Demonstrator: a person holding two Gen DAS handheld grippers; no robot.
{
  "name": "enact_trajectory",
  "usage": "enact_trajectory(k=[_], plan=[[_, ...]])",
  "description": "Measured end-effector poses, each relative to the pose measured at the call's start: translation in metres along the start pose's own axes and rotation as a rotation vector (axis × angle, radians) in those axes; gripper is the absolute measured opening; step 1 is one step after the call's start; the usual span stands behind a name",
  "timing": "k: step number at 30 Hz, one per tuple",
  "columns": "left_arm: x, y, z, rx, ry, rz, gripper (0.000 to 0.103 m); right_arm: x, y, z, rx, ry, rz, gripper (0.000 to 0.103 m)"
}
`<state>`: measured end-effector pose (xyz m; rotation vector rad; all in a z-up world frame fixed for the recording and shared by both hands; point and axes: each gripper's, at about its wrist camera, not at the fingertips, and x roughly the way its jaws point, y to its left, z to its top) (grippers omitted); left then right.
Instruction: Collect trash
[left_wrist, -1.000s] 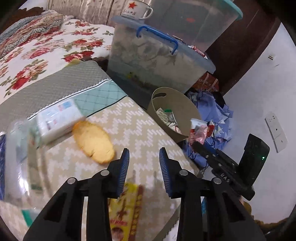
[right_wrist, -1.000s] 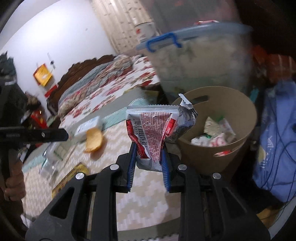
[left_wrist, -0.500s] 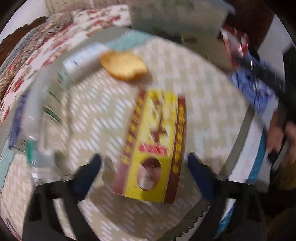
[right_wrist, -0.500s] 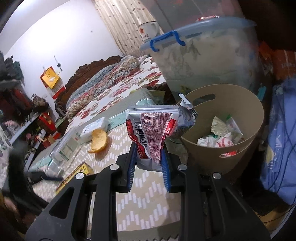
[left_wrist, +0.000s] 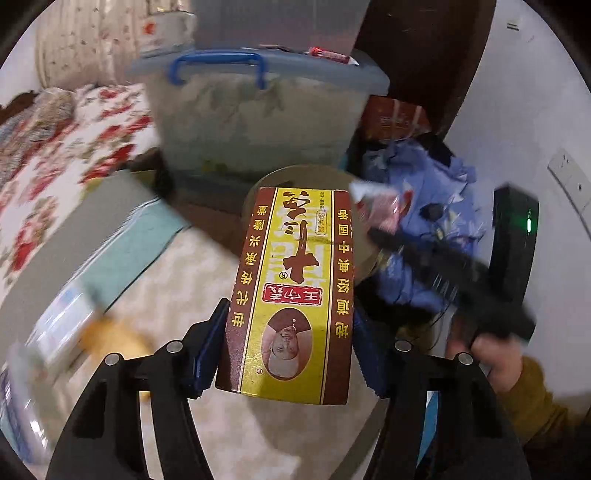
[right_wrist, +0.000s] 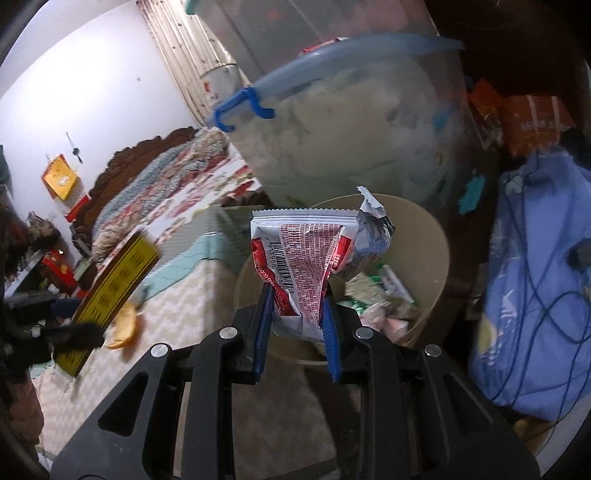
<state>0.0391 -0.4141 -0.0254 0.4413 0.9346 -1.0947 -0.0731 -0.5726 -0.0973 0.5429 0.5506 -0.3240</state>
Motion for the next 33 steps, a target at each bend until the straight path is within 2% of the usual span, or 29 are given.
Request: enact_trajectory(k=[6, 7, 8, 9, 10, 14, 19, 24, 29, 33], plan=[[0.044, -0.014, 0.043, -0.006, 0.026, -0.004, 0.059, 0.017, -0.004, 0.006, -0.030, 0.036, -0.031, 0.030], [0.052, -0.013, 0.047, -0.014, 0.027, -0.002, 0.060, 0.021, -0.004, 0.006, -0.032, 0.048, -0.035, 0.035], [0.058, -0.012, 0.052, -0.022, 0.027, 0.003, 0.070, 0.026, -0.004, 0.006, -0.031, 0.067, -0.041, 0.057], [0.063, -0.012, 0.054, -0.028, 0.030, 0.012, 0.082, 0.028, -0.004, 0.006, -0.027, 0.070, -0.048, 0.070], [0.067, -0.011, 0.057, -0.035, 0.030, 0.031, 0.083, 0.027, -0.003, 0.006, -0.024, 0.054, -0.054, 0.080], [0.056, -0.005, 0.048, -0.058, 0.019, 0.024, 0.083, 0.015, 0.003, 0.005, -0.032, 0.005, -0.059, 0.079], [0.010, 0.008, 0.008, -0.033, -0.026, 0.125, 0.083, -0.004, 0.008, 0.007, 0.027, -0.048, -0.018, 0.079], [-0.046, 0.048, -0.045, -0.102, -0.071, 0.213, 0.085, -0.018, 0.033, 0.006, 0.028, -0.071, 0.060, 0.079], [-0.099, 0.115, -0.108, -0.255, -0.088, 0.452, 0.087, -0.006, 0.086, -0.003, -0.045, -0.006, 0.177, 0.078], [-0.117, 0.157, -0.148, -0.364, -0.058, 0.588, 0.087, 0.020, 0.129, -0.012, -0.098, 0.091, 0.283, 0.073]])
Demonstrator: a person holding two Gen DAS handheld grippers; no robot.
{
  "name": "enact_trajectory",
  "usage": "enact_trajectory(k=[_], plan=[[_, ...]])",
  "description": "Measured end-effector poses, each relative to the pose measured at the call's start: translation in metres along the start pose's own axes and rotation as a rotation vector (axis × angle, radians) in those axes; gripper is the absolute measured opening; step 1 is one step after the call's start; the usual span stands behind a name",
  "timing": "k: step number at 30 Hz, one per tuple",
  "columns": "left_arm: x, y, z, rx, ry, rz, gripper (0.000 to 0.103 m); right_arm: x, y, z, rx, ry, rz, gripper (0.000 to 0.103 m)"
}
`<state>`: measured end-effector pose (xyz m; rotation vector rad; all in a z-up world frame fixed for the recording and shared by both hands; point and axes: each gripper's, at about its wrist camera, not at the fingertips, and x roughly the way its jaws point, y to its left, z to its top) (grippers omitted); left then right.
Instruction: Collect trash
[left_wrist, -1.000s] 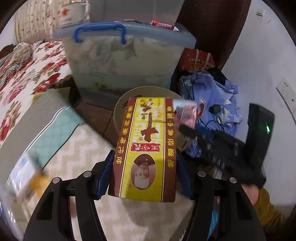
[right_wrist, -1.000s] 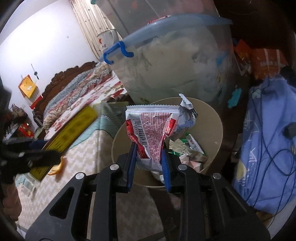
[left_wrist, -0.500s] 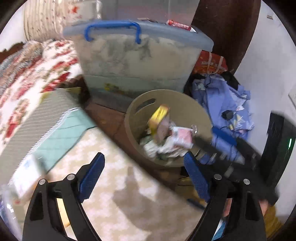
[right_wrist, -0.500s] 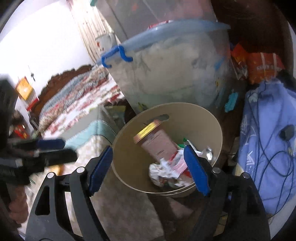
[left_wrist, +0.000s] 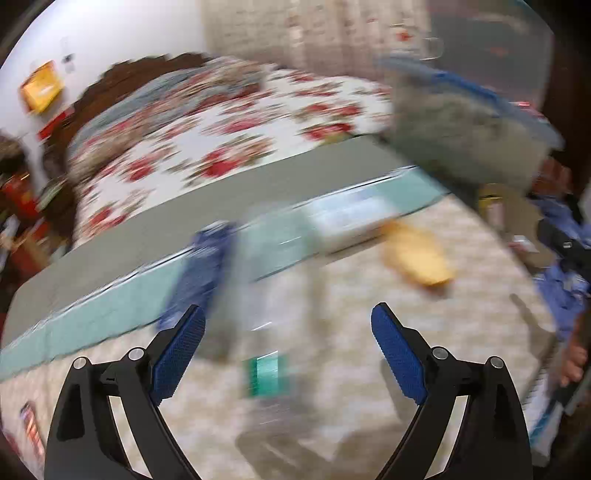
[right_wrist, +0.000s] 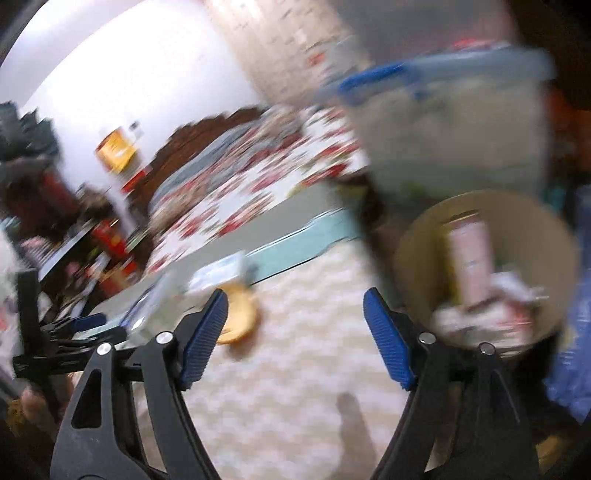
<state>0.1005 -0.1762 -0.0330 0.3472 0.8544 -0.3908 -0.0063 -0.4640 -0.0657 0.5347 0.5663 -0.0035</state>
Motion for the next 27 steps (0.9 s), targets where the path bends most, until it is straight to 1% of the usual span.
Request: enact_trajectory(k=[1, 2, 3, 5, 7, 8, 9, 10, 11, 12, 13, 16, 18, 22, 27], plan=[[0.002, 0.005, -0.003, -0.010, 0.009, 0.000, 0.087, 0.016, 0.009, 0.001, -0.013, 0.035, 0.022, 0.070], [0.004, 0.011, -0.006, -0.022, 0.018, -0.013, 0.087, 0.027, 0.015, 0.001, -0.023, 0.057, 0.022, 0.068], [0.007, 0.014, -0.010, -0.027, 0.025, -0.021, 0.087, 0.044, 0.022, 0.003, -0.029, 0.093, 0.031, 0.067], [0.012, 0.013, -0.013, -0.020, 0.034, -0.025, 0.087, 0.065, 0.028, 0.005, -0.025, 0.136, 0.045, 0.065], [0.019, 0.009, -0.015, -0.008, 0.042, -0.046, 0.087, 0.094, 0.033, 0.006, -0.023, 0.200, 0.031, 0.063], [0.022, 0.006, -0.017, -0.001, 0.047, -0.051, 0.085, 0.104, 0.035, 0.005, -0.019, 0.227, 0.027, 0.055], [0.024, 0.003, -0.020, 0.009, 0.056, -0.057, 0.073, 0.113, 0.036, 0.004, -0.010, 0.256, 0.035, 0.050], [0.027, 0.001, -0.024, 0.022, 0.071, -0.074, 0.062, 0.124, 0.039, 0.000, 0.003, 0.296, 0.060, 0.037], [0.031, 0.000, -0.028, 0.033, 0.090, -0.085, 0.042, 0.130, 0.041, -0.003, 0.006, 0.316, 0.073, 0.031], [0.034, -0.001, -0.032, 0.039, 0.095, -0.101, 0.040, 0.136, 0.045, -0.009, 0.001, 0.341, 0.090, 0.025], [0.032, 0.000, -0.038, 0.044, 0.093, -0.122, 0.040, 0.136, 0.046, -0.010, -0.010, 0.351, 0.091, 0.017], [0.023, 0.007, -0.055, 0.044, 0.087, -0.156, 0.039, 0.128, 0.054, -0.020, -0.027, 0.353, 0.121, 0.015], [0.017, 0.011, -0.065, 0.042, 0.087, -0.167, 0.039, 0.120, 0.061, -0.031, -0.052, 0.362, 0.119, 0.015], [-0.007, 0.026, -0.095, 0.035, 0.081, -0.223, 0.039, 0.095, 0.074, -0.058, -0.060, 0.372, 0.161, 0.015], [-0.030, 0.039, -0.128, 0.010, 0.079, -0.262, 0.039, 0.073, 0.090, -0.084, -0.070, 0.376, 0.201, 0.015]])
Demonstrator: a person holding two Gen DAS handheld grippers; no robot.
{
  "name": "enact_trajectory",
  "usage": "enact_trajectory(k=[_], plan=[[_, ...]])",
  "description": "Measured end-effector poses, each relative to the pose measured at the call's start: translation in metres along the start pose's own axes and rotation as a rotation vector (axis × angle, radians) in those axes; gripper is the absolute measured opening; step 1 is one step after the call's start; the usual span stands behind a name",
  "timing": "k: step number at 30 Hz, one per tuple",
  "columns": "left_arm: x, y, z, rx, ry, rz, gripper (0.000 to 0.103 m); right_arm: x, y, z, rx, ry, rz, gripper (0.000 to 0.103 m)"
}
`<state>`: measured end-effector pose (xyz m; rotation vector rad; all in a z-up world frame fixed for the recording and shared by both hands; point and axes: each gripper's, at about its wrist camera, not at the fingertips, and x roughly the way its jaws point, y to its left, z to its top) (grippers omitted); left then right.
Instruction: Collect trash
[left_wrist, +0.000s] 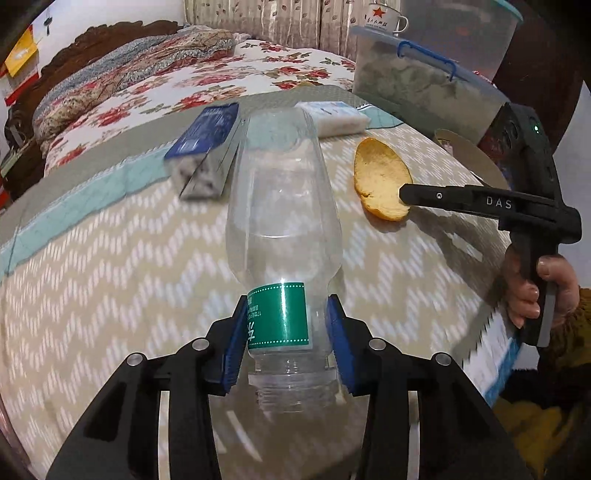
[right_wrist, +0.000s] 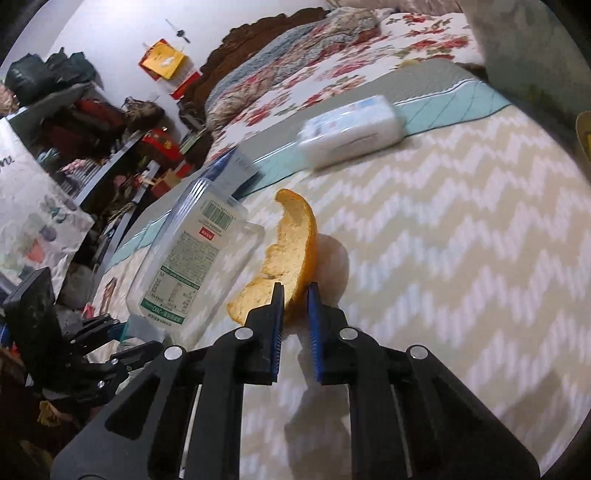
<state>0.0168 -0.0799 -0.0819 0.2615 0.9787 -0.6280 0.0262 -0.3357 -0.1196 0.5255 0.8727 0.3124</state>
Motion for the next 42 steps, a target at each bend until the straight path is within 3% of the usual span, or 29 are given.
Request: enact_trajectory(k=[4, 9, 10, 11, 12, 13, 17, 25, 42], plan=[[-0.011, 0.006, -0.017, -0.025, -0.009, -0.005, 0.040, -0.002, 0.014, -0.016, -0.025, -0.007, -0.013, 0.016], [-0.018, 0.014, -0.019, -0.059, -0.040, 0.011, 0.072, -0.005, 0.011, -0.021, 0.023, -0.009, -0.030, 0.021], [-0.020, 0.015, -0.018, -0.066, -0.051, 0.009, 0.075, -0.008, 0.008, -0.021, 0.041, -0.024, -0.025, 0.036], [-0.022, 0.017, -0.017, -0.075, -0.063, 0.008, 0.082, -0.013, 0.005, -0.020, 0.055, -0.052, -0.012, 0.061], [-0.024, 0.020, -0.016, -0.085, -0.072, 0.007, 0.088, -0.019, 0.004, -0.020, 0.059, -0.089, -0.008, 0.074], [-0.025, 0.023, -0.015, -0.101, -0.083, 0.002, 0.089, -0.023, 0.002, -0.021, 0.059, -0.112, -0.011, 0.080], [-0.026, 0.034, -0.012, -0.170, -0.084, -0.043, 0.089, -0.023, -0.004, -0.020, 0.089, -0.117, -0.017, 0.080], [-0.019, 0.048, -0.011, -0.244, -0.060, -0.062, 0.090, -0.029, -0.015, -0.014, 0.115, -0.114, -0.008, 0.080], [-0.008, 0.051, -0.011, -0.278, -0.027, -0.090, 0.092, -0.032, -0.018, -0.015, 0.115, -0.115, -0.006, 0.079]])
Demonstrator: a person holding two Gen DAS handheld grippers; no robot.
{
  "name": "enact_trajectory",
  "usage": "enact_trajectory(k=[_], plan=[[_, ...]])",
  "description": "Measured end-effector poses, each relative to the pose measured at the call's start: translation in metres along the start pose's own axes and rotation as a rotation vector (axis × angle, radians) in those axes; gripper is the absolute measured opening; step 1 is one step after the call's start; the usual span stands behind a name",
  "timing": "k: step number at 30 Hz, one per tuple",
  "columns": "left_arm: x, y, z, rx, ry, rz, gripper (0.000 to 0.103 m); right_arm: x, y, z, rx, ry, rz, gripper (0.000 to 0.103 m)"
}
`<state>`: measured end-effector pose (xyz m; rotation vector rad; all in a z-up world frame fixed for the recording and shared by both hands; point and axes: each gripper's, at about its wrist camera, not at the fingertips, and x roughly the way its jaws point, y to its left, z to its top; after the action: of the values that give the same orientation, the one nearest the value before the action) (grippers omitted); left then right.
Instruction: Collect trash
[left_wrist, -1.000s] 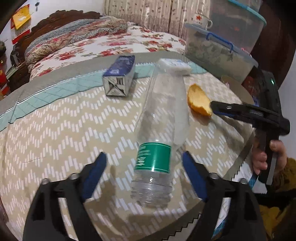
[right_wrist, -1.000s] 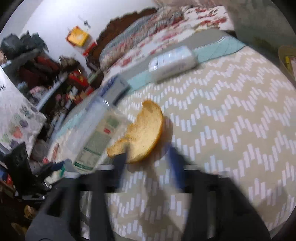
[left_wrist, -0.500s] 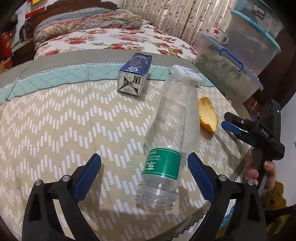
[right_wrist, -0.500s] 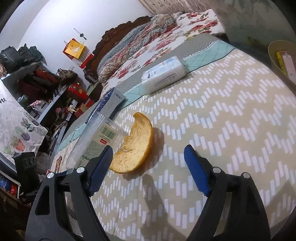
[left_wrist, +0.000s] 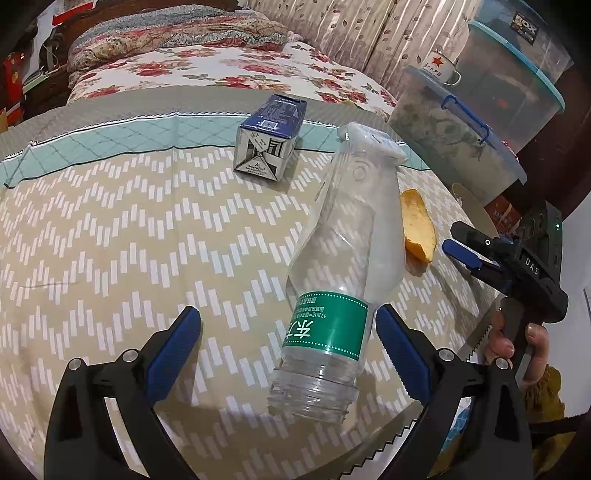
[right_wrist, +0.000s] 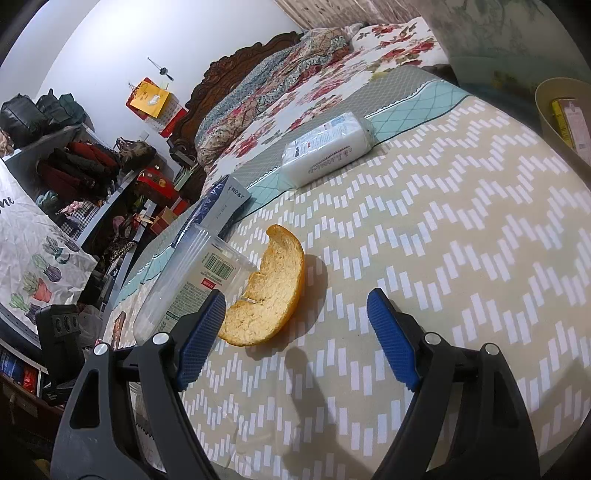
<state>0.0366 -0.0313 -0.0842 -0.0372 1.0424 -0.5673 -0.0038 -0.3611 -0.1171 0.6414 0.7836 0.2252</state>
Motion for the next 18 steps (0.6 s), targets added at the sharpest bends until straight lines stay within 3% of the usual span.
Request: enact_trajectory(k=[18], plan=[[0.0054, -0.0037, -0.0016, 0.009, 0.006, 0.009, 0.093, -0.0005, -0.0015, 0.0003, -0.001, -0.001, 0.001, 0.079]])
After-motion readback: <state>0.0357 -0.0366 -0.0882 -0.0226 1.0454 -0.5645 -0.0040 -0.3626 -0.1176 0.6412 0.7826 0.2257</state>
